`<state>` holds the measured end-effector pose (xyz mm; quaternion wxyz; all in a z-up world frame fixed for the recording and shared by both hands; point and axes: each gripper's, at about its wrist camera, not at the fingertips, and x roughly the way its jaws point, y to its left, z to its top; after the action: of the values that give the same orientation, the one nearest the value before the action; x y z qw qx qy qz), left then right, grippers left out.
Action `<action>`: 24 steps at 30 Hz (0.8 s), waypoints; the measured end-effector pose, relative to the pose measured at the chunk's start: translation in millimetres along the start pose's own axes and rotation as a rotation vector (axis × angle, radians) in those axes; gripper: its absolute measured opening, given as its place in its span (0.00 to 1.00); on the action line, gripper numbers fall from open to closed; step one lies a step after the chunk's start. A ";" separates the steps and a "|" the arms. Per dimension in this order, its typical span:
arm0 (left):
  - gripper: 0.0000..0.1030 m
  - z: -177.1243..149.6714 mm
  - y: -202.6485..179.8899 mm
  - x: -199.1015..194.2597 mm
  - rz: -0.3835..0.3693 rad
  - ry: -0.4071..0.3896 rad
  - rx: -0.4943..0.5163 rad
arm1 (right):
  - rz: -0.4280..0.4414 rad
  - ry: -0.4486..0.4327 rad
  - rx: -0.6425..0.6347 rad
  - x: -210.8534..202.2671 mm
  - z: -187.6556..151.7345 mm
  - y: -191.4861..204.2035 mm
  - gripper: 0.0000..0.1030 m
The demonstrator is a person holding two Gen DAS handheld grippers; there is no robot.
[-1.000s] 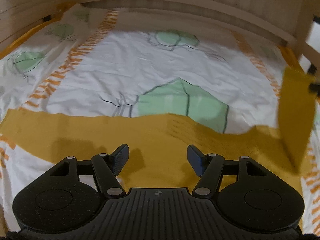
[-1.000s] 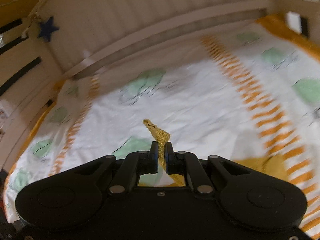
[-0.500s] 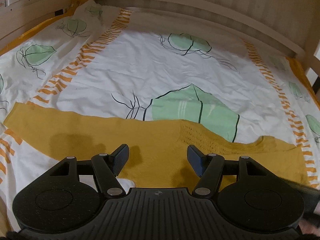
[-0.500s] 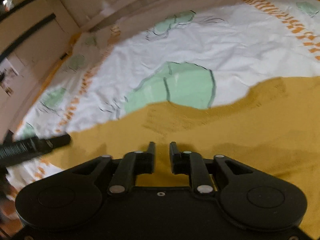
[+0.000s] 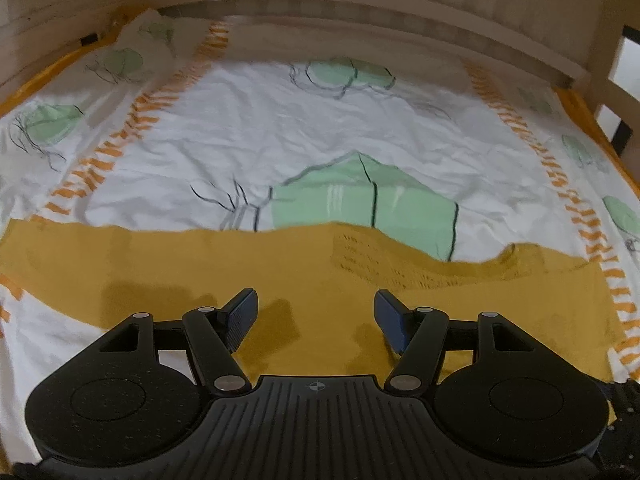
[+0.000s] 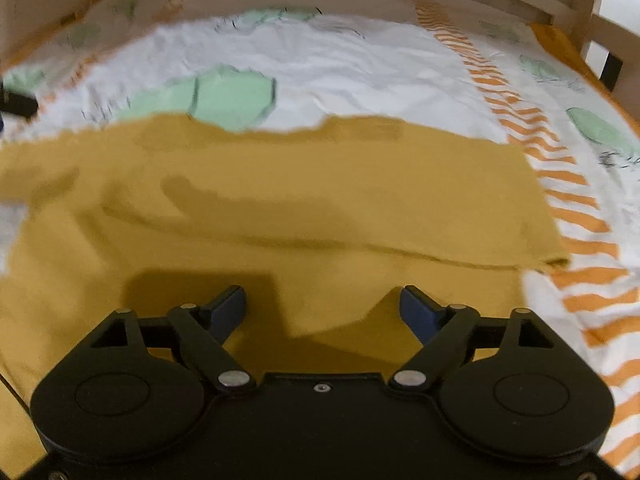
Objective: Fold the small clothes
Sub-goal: 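Move the left tool to the other sleeve cuff and close on it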
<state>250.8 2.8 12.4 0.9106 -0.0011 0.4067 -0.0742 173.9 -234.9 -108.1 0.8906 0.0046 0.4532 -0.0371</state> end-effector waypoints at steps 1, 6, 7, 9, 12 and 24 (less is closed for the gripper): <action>0.61 -1.7 -1.5 2.9 -0.006 0.008 0.004 | -0.015 -0.016 -0.025 -1.2 -5.3 0.0 0.93; 0.61 -11.2 -11.6 19.8 0.005 0.043 0.037 | -0.060 -0.080 -0.122 -7.4 -24.4 1.6 0.99; 0.61 -12.8 -13.7 22.2 0.003 0.046 0.045 | -0.046 -0.078 -0.117 -8.0 -26.1 -0.4 0.99; 0.61 -15.6 -17.1 27.7 -0.026 0.050 0.053 | -0.007 -0.061 -0.069 -6.6 -27.8 -10.9 0.99; 0.61 -18.7 -24.2 34.2 -0.101 0.054 0.071 | 0.085 -0.019 0.025 -1.7 -24.9 -28.4 0.99; 0.61 -28.0 -35.1 68.5 -0.114 0.125 0.096 | 0.088 -0.078 -0.024 -29.3 20.7 -52.9 0.89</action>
<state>270.4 -39.6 -54.9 0.8767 0.0239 0.4579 -0.1452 169.7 -286.7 -70.9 0.9084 0.0121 0.4180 0.0074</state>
